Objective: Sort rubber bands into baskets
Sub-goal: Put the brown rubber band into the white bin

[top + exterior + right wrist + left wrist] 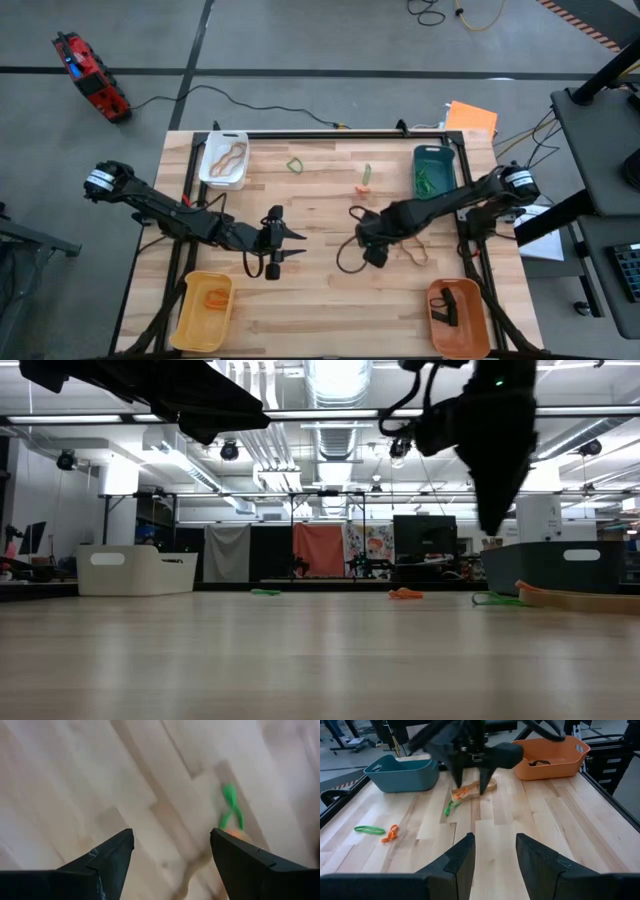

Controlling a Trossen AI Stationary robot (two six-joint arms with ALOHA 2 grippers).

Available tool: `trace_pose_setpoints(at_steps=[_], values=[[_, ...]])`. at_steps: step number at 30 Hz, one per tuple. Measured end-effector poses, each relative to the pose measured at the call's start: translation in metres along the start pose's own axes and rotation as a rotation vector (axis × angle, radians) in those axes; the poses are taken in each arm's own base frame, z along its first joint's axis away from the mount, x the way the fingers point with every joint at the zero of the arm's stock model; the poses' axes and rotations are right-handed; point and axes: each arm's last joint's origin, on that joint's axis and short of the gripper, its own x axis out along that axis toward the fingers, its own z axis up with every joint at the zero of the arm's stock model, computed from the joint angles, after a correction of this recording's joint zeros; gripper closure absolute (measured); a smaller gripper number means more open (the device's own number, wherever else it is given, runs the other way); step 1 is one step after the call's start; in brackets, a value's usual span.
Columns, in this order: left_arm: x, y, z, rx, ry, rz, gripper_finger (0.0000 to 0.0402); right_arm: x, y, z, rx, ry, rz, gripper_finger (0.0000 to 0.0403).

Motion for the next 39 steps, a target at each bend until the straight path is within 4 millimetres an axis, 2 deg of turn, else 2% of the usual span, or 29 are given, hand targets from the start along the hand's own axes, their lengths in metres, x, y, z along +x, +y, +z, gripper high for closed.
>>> trace_pose_setpoints(at_steps=[8, 20, 32, 39], values=[[0.0, 0.0, 0.0, 0.0, 0.0, 0.0, 0.0274, 0.006, 0.004, -0.029, 0.071, 0.138, -0.071, 0.0145], [0.0, 0.0, 0.0, 0.006, 0.0, 0.0, 0.0274, 0.046, -0.018, -0.061, 0.207, 0.314, -0.162, 0.0146], [0.0, 0.001, 0.0, 0.007, 0.0, 0.003, 0.0274, 0.068, -0.014, -0.063, 0.215, 0.267, -0.005, 0.0183], [0.0, 0.001, 0.0, 0.007, 0.0, 0.004, 0.0274, 0.073, -0.016, -0.065, 0.22, 0.26, 0.0, 0.0245]])
